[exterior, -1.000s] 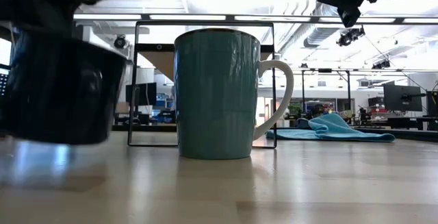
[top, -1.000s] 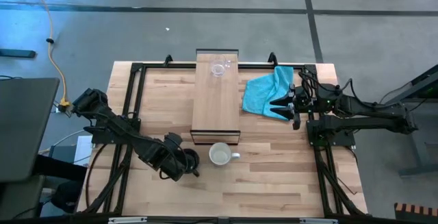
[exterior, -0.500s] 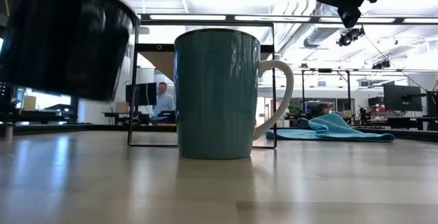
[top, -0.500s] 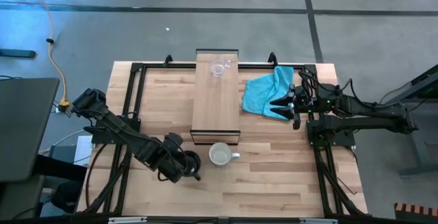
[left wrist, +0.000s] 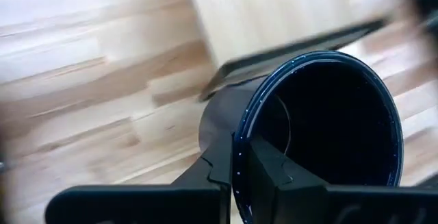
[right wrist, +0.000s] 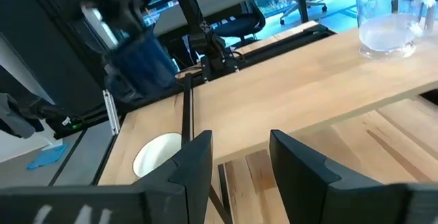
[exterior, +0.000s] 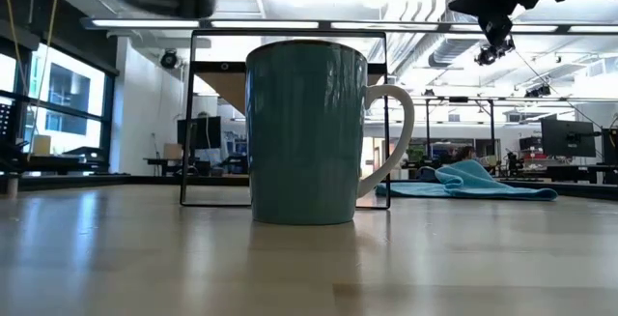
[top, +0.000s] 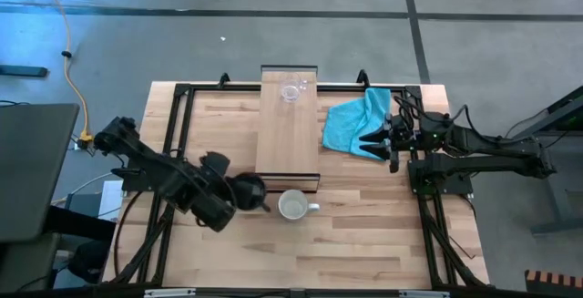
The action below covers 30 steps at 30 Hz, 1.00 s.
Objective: Stack small to large cups/mugs on shelf
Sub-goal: Put the dark blue mug on the shelf
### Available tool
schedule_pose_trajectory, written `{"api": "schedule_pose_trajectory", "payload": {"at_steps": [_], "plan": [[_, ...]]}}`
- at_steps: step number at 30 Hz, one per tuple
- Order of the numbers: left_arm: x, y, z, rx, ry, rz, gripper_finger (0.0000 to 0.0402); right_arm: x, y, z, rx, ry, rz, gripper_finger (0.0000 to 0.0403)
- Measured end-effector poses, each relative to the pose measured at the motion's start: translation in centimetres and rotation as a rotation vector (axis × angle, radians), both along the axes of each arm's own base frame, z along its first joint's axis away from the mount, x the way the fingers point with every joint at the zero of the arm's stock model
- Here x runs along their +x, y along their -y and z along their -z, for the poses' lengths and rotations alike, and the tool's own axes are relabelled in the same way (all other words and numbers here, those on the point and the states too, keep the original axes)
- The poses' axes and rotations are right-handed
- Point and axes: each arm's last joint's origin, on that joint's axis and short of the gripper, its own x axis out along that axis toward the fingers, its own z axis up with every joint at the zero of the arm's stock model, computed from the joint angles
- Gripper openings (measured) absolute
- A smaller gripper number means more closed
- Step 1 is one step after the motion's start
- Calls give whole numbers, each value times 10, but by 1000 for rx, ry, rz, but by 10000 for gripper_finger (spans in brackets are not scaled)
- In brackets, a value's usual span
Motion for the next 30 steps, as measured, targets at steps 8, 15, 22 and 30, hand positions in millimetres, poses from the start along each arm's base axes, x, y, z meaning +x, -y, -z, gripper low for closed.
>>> {"api": "schedule_pose_trajectory", "payload": {"at_steps": [8,15,22,30], "plan": [[16,-38,-19,68,69,-89,8,-1,0,3,26,-35,4,137],[34,-79,-25,135,147,-156,8,-3,-1,12,66,-130,11,137],[45,-113,-29,163,205,-230,8,-4,-1,15,92,-155,17,137],[56,-139,-23,182,213,-299,8,-5,-1,18,105,-191,20,137]]}}
